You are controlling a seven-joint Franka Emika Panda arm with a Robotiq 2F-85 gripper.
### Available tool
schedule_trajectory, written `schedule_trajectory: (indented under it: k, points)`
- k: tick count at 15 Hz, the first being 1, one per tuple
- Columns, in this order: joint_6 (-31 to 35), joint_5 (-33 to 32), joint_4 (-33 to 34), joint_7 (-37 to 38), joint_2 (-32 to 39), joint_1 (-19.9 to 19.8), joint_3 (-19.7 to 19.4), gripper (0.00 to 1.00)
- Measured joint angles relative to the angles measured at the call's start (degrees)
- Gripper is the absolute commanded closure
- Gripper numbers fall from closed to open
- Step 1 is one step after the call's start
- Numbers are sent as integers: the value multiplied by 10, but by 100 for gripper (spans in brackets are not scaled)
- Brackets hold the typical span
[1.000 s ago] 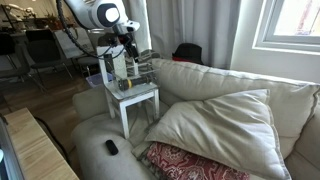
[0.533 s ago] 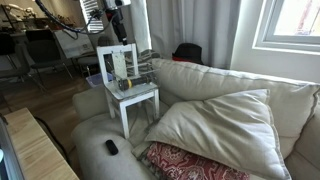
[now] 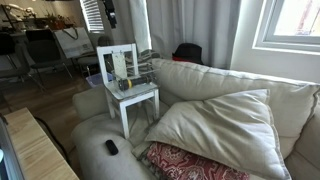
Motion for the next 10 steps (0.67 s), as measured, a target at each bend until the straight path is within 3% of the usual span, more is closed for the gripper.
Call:
schedule_trajectory:
  k: [10]
  points:
    - [-5,0,-6,0,-14,-18,15,0]
